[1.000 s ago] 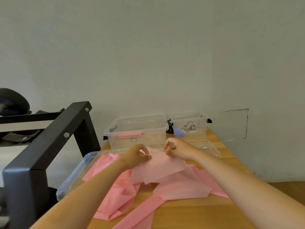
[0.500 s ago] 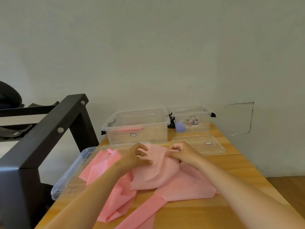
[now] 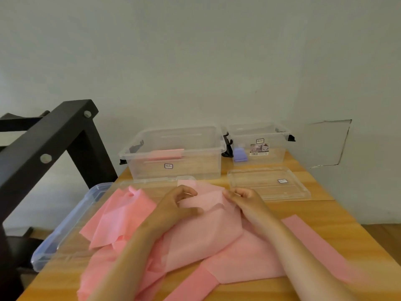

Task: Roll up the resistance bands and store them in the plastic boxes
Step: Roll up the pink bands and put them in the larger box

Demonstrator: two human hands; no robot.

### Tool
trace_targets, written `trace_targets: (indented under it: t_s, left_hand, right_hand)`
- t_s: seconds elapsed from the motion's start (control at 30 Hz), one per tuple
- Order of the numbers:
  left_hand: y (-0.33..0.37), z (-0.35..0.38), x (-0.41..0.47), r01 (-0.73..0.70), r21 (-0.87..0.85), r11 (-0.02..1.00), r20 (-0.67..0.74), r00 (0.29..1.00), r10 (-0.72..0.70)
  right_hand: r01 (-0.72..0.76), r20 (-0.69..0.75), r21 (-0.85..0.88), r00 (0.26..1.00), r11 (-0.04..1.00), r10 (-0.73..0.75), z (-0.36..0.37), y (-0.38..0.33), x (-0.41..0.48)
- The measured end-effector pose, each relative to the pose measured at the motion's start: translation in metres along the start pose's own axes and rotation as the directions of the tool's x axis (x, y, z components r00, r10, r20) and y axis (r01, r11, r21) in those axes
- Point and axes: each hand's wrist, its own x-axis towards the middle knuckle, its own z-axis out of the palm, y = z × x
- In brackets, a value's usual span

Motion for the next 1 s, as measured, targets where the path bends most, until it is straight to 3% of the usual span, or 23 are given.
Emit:
trace_targets:
  t_s: [0.13,0.3,0.47,0.63,1.0]
  left_hand:
    - [-0.014,0.001,0.002,-0.052,-0.171,0.984,-0.064,0.997,0.041]
    - [-0.014,0.006,0.000,-0.002,-0.367,0.930,-0.079,0.996,-0.029]
    - [-0.018,0.007,-0.001,-0.021,-0.374,0.927,-0.116,0.993,-0.025]
    - [-0.021,0.005,-0.002,-0.029,-0.348,0.937,-0.103,0.995,-0.007]
    - [-0.022,0.006,-0.002,-0.010,-0.349,0.937,-0.139,0.989,-0.042]
  right_hand:
    - [-0.005,-0.012,-0.011,1.000,1.000,0.005,-0.003,0.008,0.003]
    - [-0.043,-0.036,0.050,0.998,0.998,0.045,-0.008,0.015,0.008]
    - [-0.105,0.029,0.087,0.994,0.991,0.103,-0.008,0.021,0.007]
    - [-0.076,0.002,0.116,0.997,0.990,0.076,-0.010,0.024,0.005]
    - [-0.071,-0.002,0.037,0.997,0.997,0.072,-0.007,0.025,0.009]
